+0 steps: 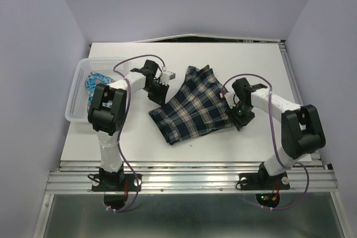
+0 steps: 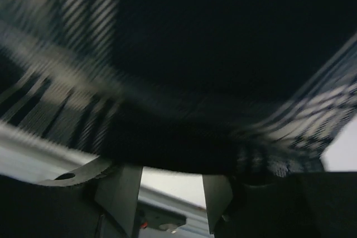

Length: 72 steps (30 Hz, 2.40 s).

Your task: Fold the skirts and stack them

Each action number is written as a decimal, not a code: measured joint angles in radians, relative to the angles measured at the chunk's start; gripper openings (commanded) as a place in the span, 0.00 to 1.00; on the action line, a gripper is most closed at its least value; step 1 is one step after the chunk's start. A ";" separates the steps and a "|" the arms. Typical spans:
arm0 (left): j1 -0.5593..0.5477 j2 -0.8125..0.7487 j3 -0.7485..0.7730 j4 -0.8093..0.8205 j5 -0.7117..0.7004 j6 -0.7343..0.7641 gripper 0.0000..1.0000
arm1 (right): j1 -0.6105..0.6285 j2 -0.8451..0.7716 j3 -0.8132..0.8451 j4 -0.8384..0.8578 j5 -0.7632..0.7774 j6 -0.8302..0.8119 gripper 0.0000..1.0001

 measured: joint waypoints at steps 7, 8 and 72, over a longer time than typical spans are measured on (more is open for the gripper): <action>0.007 -0.032 -0.088 0.013 0.105 -0.035 0.17 | -0.052 0.229 0.135 0.178 0.101 0.033 0.45; 0.005 -0.037 -0.099 0.013 0.119 -0.042 0.17 | -0.068 0.257 0.172 0.188 0.103 0.031 0.46; 0.141 -0.249 -0.281 0.418 -0.087 -0.383 0.57 | 0.346 0.128 0.035 0.206 0.053 0.023 0.45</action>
